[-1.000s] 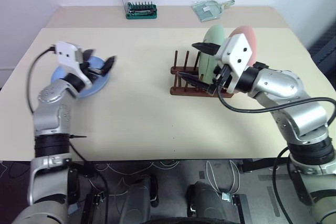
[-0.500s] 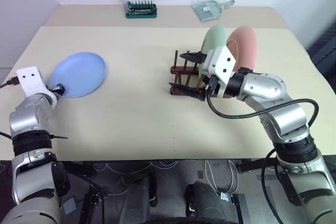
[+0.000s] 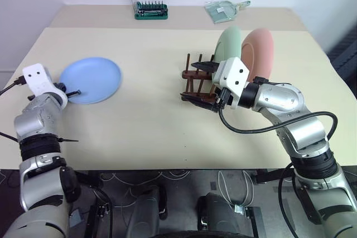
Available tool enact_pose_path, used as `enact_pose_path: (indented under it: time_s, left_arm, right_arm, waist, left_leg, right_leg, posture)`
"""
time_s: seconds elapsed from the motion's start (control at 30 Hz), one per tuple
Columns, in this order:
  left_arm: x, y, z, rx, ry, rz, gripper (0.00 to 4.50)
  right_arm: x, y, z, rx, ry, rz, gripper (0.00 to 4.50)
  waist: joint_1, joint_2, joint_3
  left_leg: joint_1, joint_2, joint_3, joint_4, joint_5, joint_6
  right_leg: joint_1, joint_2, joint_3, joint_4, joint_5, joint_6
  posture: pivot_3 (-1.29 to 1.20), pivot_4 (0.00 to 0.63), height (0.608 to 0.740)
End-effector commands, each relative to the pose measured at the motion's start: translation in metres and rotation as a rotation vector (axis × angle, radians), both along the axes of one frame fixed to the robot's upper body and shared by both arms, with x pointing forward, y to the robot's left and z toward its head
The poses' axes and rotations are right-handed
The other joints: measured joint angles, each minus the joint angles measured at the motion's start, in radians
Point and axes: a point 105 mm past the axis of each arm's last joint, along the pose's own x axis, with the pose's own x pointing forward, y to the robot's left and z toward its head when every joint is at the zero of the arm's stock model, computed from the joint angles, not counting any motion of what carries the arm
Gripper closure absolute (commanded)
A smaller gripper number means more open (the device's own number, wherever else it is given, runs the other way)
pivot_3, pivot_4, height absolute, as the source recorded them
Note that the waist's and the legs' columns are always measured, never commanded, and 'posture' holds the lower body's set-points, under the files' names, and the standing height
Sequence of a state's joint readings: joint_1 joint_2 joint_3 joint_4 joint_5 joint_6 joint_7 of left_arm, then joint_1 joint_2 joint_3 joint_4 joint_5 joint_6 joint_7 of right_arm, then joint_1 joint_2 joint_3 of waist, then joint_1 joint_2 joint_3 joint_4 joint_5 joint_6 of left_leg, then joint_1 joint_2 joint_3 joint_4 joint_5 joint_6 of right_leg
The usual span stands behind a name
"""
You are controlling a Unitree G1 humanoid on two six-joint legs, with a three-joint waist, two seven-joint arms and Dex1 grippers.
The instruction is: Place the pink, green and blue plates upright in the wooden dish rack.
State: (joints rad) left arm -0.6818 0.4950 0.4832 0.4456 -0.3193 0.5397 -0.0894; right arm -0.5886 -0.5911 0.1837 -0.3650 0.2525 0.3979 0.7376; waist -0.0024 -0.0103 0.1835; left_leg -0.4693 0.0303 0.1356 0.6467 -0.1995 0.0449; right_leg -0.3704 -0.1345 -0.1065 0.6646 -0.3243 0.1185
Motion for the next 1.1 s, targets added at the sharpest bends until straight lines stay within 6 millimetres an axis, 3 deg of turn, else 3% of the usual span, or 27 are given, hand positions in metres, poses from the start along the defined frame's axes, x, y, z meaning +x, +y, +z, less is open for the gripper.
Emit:
enact_pose_path:
  time_s: [0.03, 0.1, 0.2, 0.27, 0.53, 0.8, 0.9, 1.1]
  left_arm:
    - [0.004, -0.031, 0.071, 0.046, -0.300, -0.091, 4.47]
    - [0.002, -0.043, 0.090, 0.102, -0.374, -0.107, 4.47]
    - [-0.003, -0.089, 0.141, 0.225, -0.571, -0.197, 4.47]
    - [-0.008, -0.114, 0.157, 0.265, -0.639, -0.258, 4.47]
    - [-0.026, -0.172, 0.171, 0.224, -0.708, -0.428, 4.47]
    - [-0.036, -0.191, 0.171, 0.212, -0.693, -0.528, 4.47]
    - [-0.037, -0.190, 0.171, 0.202, -0.685, -0.532, 4.50]
    - [-0.038, -0.188, 0.169, 0.192, -0.675, -0.541, 4.50]
  right_arm:
    - [0.002, 0.003, 0.015, -0.010, -0.100, -0.012, 0.41]
    - [0.004, 0.005, 0.017, -0.016, -0.123, -0.019, 0.41]
    - [0.014, 0.013, 0.021, -0.085, -0.247, -0.057, 0.41]
    - [0.022, 0.016, 0.024, -0.132, -0.338, -0.094, 0.41]
    - [0.030, 0.034, 0.035, -0.218, -0.595, -0.125, 0.41]
    - [0.037, 0.041, 0.025, -0.302, -0.677, -0.121, 0.41]
    - [0.037, 0.044, 0.021, -0.318, -0.683, -0.109, 1.28]
    - [0.039, 0.043, 0.018, -0.336, -0.698, -0.118, 4.28]
  waist:
    - [0.000, -0.002, 0.000]
    - [-0.009, -0.004, 0.001]
    - [-0.015, -0.004, 0.001]
    - [-0.014, -0.004, 0.001]
    - [-0.015, -0.004, 0.001]
    - [-0.014, -0.004, 0.001]
    - [-0.013, -0.004, 0.001]
    - [-0.013, -0.004, 0.001]
  left_leg:
    - [-0.001, 0.000, 0.000, 0.000, 0.000, 0.000]
    - [-0.003, 0.000, 0.000, 0.001, 0.000, 0.000]
    - [-0.003, 0.001, 0.000, 0.000, 0.001, -0.001]
    - [-0.003, 0.001, 0.000, 0.000, 0.001, -0.001]
    - [-0.003, 0.001, 0.000, 0.000, 0.002, -0.001]
    - [-0.003, 0.001, 0.000, 0.001, 0.002, -0.001]
    - [-0.003, 0.001, 0.000, 0.001, 0.002, -0.001]
    - [-0.003, 0.001, -0.001, 0.001, 0.002, -0.001]
  right_leg:
    - [0.000, 0.000, 0.000, 0.000, 0.000, 0.000]
    - [-0.002, 0.001, 0.000, 0.000, 0.000, 0.000]
    - [-0.003, 0.001, 0.000, 0.001, 0.000, 0.000]
    - [-0.003, 0.001, 0.000, 0.001, 0.000, 0.000]
    - [-0.002, 0.002, 0.000, 0.001, 0.000, 0.000]
    - [-0.002, 0.002, 0.000, 0.001, 0.000, 0.000]
    - [-0.002, 0.002, 0.000, 0.001, 0.000, 0.000]
    - [-0.002, 0.002, 0.000, 0.001, 0.000, 0.000]
  posture:
    - [0.00, 0.150, 0.736]
    - [0.00, 0.150, 0.736]
    - [0.00, 0.150, 0.736]
    - [0.00, 0.150, 0.736]
    - [0.00, 0.150, 0.736]
    - [0.00, 0.150, 0.736]
    - [0.00, 0.150, 0.736]
    - [0.00, 0.150, 0.736]
